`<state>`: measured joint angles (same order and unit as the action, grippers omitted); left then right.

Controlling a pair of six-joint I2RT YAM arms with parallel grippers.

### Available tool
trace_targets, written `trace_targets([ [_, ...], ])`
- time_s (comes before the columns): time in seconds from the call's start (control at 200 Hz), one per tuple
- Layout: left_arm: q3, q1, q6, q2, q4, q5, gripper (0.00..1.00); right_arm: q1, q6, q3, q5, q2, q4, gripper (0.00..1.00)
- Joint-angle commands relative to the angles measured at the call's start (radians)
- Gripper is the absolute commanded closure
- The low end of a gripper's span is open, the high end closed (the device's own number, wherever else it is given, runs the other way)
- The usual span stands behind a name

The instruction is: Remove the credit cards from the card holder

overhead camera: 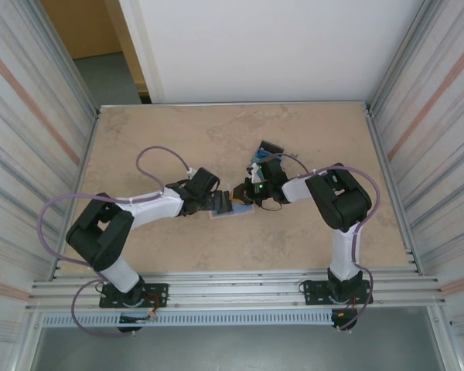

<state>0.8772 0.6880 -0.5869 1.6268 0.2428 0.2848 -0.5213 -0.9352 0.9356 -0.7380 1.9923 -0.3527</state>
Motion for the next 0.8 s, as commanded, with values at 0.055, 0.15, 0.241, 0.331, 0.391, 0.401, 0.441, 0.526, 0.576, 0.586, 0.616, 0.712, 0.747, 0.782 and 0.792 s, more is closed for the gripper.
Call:
trace_targets([
  [0.055, 0.020, 0.002, -0.001, 0.007, 0.049, 0.010, 0.01, 0.013, -0.010, -0.023, 0.002, -0.032, 0.018, 0.96],
  [0.15, 0.015, 0.002, -0.007, 0.017, 0.048, 0.007, 0.01, 0.016, -0.009, -0.029, 0.003, -0.041, 0.022, 0.96],
  [0.241, 0.011, 0.002, -0.005, 0.021, 0.046, 0.006, 0.01, 0.020, -0.003, -0.033, 0.009, -0.050, 0.030, 0.96],
  [0.331, 0.016, 0.002, -0.002, 0.029, 0.048, 0.000, 0.01, 0.024, 0.000, -0.041, 0.012, -0.058, 0.035, 0.96],
  [0.391, 0.020, 0.002, 0.001, 0.033, 0.047, -0.008, 0.01, 0.024, -0.001, -0.044, 0.012, -0.062, 0.035, 0.96],
  [0.401, 0.020, 0.002, 0.002, 0.033, 0.046, -0.009, 0.01, 0.024, -0.001, -0.043, 0.012, -0.062, 0.036, 0.96],
  [0.441, 0.023, 0.002, 0.005, 0.036, 0.047, -0.013, 0.01, 0.024, -0.001, -0.047, 0.012, -0.064, 0.037, 0.96],
  [0.526, 0.031, 0.005, 0.012, 0.042, 0.044, -0.019, 0.01, 0.024, -0.001, -0.046, 0.014, -0.067, 0.035, 0.96],
  [0.576, 0.034, 0.009, 0.016, 0.044, 0.045, -0.022, 0.01, 0.024, -0.001, -0.047, 0.014, -0.069, 0.036, 0.96],
  [0.586, 0.033, 0.010, 0.018, 0.043, 0.044, -0.022, 0.01, 0.025, -0.001, -0.046, 0.014, -0.069, 0.036, 0.96],
  [0.616, 0.037, 0.011, 0.019, 0.045, 0.043, -0.021, 0.01, 0.024, -0.001, -0.046, 0.013, -0.068, 0.037, 0.96],
  [0.712, 0.041, 0.016, 0.024, 0.051, 0.042, -0.025, 0.01, 0.024, -0.002, -0.043, 0.012, -0.064, 0.034, 0.96],
  [0.747, 0.043, 0.016, 0.025, 0.053, 0.040, -0.027, 0.01, 0.024, -0.002, -0.044, 0.012, -0.063, 0.032, 0.96],
  [0.782, 0.044, 0.018, 0.025, 0.057, 0.040, -0.027, 0.01, 0.024, -0.004, -0.045, 0.012, -0.062, 0.030, 0.96],
  [0.792, 0.044, 0.018, 0.025, 0.058, 0.041, -0.027, 0.01, 0.024, -0.004, -0.045, 0.011, -0.062, 0.030, 0.96],
])
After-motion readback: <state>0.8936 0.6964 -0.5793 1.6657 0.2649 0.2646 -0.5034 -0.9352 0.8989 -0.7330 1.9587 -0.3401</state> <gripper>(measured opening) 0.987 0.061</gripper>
